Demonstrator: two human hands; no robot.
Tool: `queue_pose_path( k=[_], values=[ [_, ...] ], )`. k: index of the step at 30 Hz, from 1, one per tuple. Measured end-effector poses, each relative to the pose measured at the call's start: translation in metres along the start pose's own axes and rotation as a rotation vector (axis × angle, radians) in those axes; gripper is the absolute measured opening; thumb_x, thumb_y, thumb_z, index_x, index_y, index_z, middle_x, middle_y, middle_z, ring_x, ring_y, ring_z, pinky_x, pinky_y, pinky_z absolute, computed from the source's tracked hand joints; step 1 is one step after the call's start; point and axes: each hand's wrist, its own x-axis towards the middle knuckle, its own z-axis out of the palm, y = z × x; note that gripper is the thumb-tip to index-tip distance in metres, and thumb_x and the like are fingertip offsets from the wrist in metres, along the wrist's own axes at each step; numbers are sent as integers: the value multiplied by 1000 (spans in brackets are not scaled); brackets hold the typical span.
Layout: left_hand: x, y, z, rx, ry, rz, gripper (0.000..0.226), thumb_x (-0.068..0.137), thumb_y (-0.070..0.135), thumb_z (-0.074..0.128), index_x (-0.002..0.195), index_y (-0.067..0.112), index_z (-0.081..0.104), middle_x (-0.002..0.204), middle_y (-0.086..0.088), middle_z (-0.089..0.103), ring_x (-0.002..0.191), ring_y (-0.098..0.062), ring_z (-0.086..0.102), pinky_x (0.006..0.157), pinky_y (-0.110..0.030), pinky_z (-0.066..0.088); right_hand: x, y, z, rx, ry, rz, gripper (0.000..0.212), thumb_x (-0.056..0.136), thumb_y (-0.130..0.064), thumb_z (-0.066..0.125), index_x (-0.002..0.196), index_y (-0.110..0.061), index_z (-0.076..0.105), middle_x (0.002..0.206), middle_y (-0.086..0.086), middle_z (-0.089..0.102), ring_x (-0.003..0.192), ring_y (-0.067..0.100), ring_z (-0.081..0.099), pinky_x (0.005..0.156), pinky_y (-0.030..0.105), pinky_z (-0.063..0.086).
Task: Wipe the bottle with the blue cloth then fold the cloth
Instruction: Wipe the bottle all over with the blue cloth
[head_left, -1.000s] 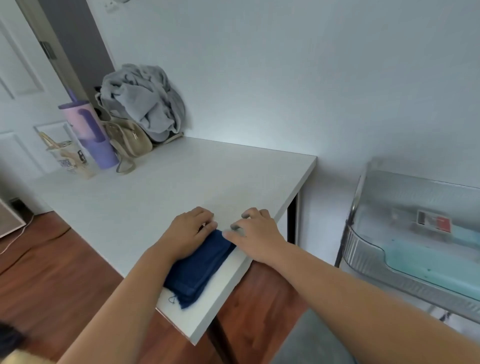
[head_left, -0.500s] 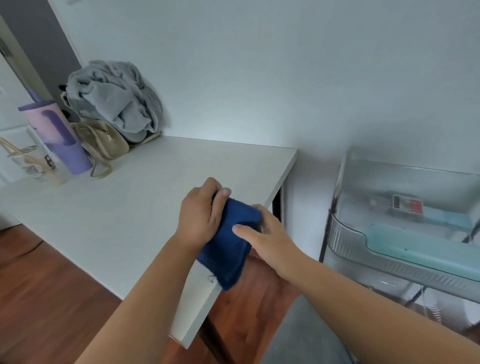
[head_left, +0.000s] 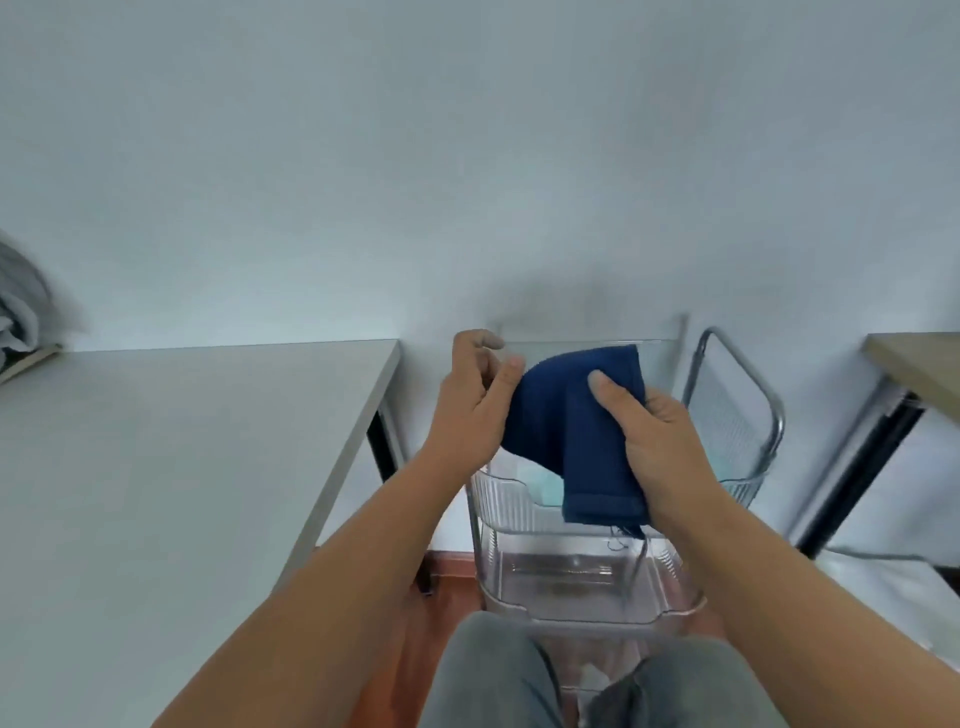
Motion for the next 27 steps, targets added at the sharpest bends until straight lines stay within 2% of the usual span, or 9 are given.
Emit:
queue_pose_path(
  k=[3, 6, 8, 10, 13, 20, 22, 25, 27],
  values=[
    [13, -26, 32, 248, -146, -54, 22, 96, 26, 54, 114, 28, 42, 73, 8, 52, 62, -2, 51, 74, -27, 47, 19, -11, -43, 110, 172, 124, 33, 78, -50, 72, 94, -21, 72, 89, 3, 75, 78, 24, 72, 56, 35, 55],
    [23, -51, 48, 721, -617, -261, 49, 93, 14, 56, 139, 16, 37, 126, -7, 51, 105, -22, 59, 93, -40, 48, 38, -16, -80, 350, 297, 221, 41, 80, -44, 74, 112, -22, 67, 106, 3, 74, 91, 28, 72, 65, 42, 57],
    [28, -60, 53, 1007, -900, -371, 65, 91, 19, 63, 148, 12, 32, 147, -12, 37, 126, -34, 51, 102, -43, 43, 48, -15, -99, 429, 350, 229, 40, 78, -40, 77, 110, -17, 68, 97, 4, 76, 82, 29, 74, 63, 46, 58],
    [32, -65, 56, 1114, -1041, -427, 69, 87, 31, 71, 145, 9, 42, 146, -11, 47, 128, -32, 51, 102, -41, 43, 54, -11, -113, 452, 387, 258, 41, 76, -41, 79, 104, -14, 68, 93, 5, 77, 80, 29, 74, 65, 46, 59],
    [38, -74, 57, 1102, -1056, -455, 61, 85, 37, 73, 136, 8, 55, 135, -7, 59, 119, -29, 58, 98, -38, 46, 61, -3, -124, 450, 412, 297, 42, 73, -44, 80, 100, -13, 69, 94, 3, 77, 85, 26, 74, 68, 43, 59],
    [34, -87, 57, 1009, -1064, -549, 63, 87, 34, 68, 142, 18, 43, 140, -3, 52, 121, -25, 53, 89, -33, 37, 66, 13, -136, 485, 396, 304, 37, 78, -37, 77, 102, -11, 68, 90, 8, 77, 79, 32, 74, 72, 51, 58],
    [34, -86, 56, 982, -1051, -549, 62, 87, 34, 68, 141, 19, 42, 135, -3, 54, 109, -23, 56, 83, -32, 38, 67, 15, -138, 503, 395, 296, 38, 80, -37, 73, 106, -10, 67, 92, 9, 77, 82, 31, 74, 75, 47, 58],
    [38, -76, 53, 902, -981, -536, 56, 88, 28, 69, 137, 19, 42, 111, -2, 55, 76, -15, 55, 65, -26, 43, 67, 13, -138, 469, 380, 264, 40, 77, -40, 70, 105, -12, 67, 94, 7, 77, 86, 27, 74, 75, 41, 57],
    [41, -67, 46, 840, -901, -516, 52, 87, 24, 71, 132, 18, 45, 105, -3, 55, 71, -16, 54, 62, -28, 46, 66, 11, -133, 402, 394, 232, 39, 73, -42, 70, 101, -13, 67, 92, 5, 77, 87, 25, 74, 75, 40, 56]
  ],
)
